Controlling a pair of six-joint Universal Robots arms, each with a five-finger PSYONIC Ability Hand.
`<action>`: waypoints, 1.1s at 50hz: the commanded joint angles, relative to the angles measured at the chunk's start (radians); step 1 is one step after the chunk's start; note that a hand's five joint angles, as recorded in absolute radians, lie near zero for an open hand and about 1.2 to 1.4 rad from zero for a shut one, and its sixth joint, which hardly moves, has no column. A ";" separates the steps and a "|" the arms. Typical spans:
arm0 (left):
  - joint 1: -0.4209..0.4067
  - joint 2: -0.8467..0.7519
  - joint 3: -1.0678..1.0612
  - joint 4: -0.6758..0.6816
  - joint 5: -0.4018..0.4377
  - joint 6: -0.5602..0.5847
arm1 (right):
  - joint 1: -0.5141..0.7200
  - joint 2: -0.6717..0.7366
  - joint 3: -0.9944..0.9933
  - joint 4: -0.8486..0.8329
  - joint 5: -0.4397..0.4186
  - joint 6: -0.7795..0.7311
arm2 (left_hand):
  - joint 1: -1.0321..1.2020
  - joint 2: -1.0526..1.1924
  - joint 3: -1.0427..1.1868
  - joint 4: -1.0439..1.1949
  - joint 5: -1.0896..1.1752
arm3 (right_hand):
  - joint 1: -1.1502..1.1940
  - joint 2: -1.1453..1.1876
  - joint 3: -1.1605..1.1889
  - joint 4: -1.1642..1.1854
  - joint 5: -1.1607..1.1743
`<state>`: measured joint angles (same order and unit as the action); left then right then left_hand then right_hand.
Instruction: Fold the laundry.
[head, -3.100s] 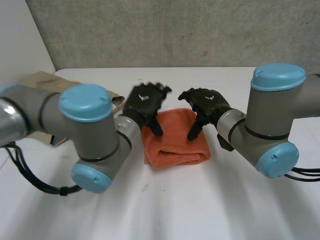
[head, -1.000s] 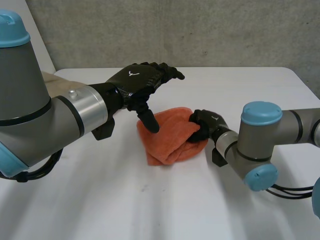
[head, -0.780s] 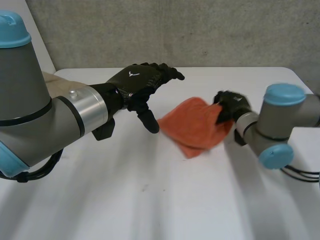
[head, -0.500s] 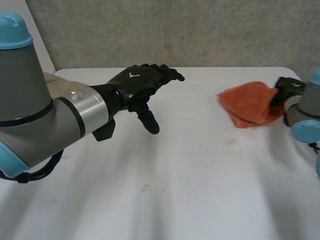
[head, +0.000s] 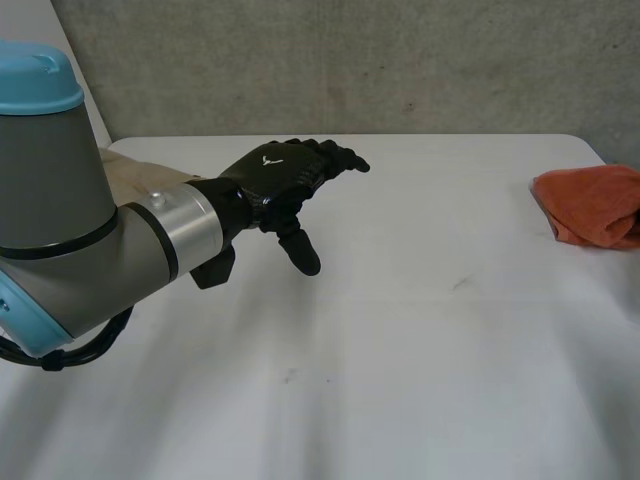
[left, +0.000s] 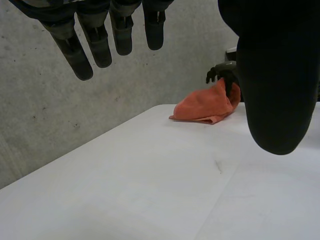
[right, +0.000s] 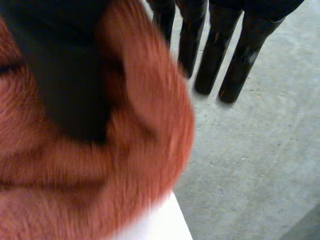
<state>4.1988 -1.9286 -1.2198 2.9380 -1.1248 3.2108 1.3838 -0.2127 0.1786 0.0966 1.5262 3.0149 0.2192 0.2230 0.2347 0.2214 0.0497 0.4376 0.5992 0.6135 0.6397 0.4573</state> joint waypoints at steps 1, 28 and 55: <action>0.001 -0.001 0.000 0.000 -0.001 0.000 | 0.015 -0.016 -0.010 0.153 0.001 -0.239 | 0.041 0.037 0.026 0.039 0.036 | -0.263 -0.425 -0.439 -0.465 -0.457; 0.047 0.073 -0.009 0.162 -0.162 0.026 | 0.184 -0.697 0.585 -0.179 0.246 -0.785 | 0.003 -0.001 -0.012 0.001 -0.002 | -0.263 -0.425 -0.439 -0.465 -0.457; 0.506 -0.467 0.163 0.213 -0.155 0.610 | 0.669 -0.965 1.496 -0.273 -0.253 -0.435 | -0.012 -0.015 -0.027 -0.014 -0.017 | -0.263 -0.425 -0.439 -0.465 -0.457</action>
<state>4.6828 -2.2815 -1.1058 3.1406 -1.2788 3.7361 2.0676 -1.1816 1.6074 -0.1577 1.2707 2.5880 0.2157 0.2211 0.2347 0.2208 0.0462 0.2032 0.2228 0.2163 0.2383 0.0674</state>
